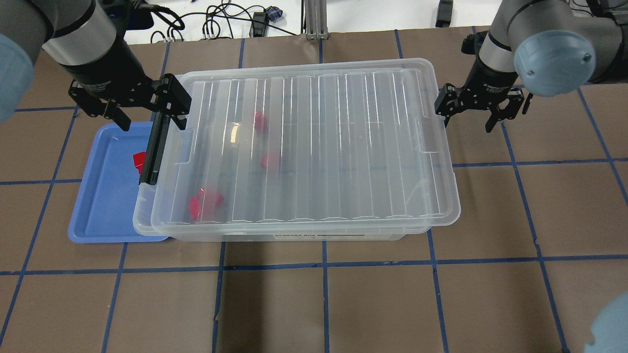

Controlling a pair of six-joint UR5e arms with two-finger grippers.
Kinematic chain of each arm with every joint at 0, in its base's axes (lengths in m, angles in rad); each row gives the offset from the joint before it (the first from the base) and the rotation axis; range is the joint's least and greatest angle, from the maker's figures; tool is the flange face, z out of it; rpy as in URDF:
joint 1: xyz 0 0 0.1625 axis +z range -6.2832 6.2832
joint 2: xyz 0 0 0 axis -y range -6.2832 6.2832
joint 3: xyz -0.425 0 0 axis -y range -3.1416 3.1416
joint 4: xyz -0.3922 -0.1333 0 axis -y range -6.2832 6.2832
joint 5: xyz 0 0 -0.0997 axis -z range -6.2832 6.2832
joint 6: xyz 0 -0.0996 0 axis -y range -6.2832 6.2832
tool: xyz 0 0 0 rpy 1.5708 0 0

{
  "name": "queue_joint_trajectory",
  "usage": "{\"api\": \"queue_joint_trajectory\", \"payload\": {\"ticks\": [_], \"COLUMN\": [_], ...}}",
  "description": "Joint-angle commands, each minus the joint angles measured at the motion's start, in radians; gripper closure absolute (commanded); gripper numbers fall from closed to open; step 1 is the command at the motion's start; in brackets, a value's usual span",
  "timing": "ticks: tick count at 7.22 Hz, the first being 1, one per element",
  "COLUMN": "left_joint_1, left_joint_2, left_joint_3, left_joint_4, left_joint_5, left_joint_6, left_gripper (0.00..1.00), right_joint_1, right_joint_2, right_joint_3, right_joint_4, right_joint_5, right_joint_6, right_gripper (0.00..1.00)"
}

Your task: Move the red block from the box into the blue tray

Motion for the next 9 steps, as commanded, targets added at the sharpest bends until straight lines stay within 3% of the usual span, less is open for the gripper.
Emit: {"api": "queue_joint_trajectory", "payload": {"ticks": [1, 3, 4, 7, 9], "left_joint_1": [-0.010, -0.015, -0.026, -0.030, -0.030], "left_joint_2": [-0.051, -0.062, -0.059, -0.056, -0.060], "left_joint_3": [0.089, 0.085, 0.077, 0.086, 0.080], "left_joint_4": [-0.063, -0.063, -0.062, -0.050, -0.048], "left_joint_5": [-0.001, -0.003, 0.000, 0.002, 0.000], "left_joint_6": [-0.004, -0.008, -0.043, -0.039, -0.035], "left_gripper": [0.00, 0.00, 0.00, 0.00, 0.00], "right_joint_1": [0.007, 0.005, 0.005, 0.008, 0.007], "right_joint_2": [0.004, -0.041, -0.088, -0.273, -0.297], "right_joint_3": [-0.012, -0.087, -0.119, -0.101, -0.071], "right_joint_4": [-0.002, 0.029, 0.134, 0.257, 0.297], "right_joint_5": [-0.001, -0.008, -0.018, -0.009, -0.020], "right_joint_6": [0.011, 0.011, 0.011, 0.013, -0.007], "right_gripper": [0.00, 0.00, 0.00, 0.00, 0.00]}}
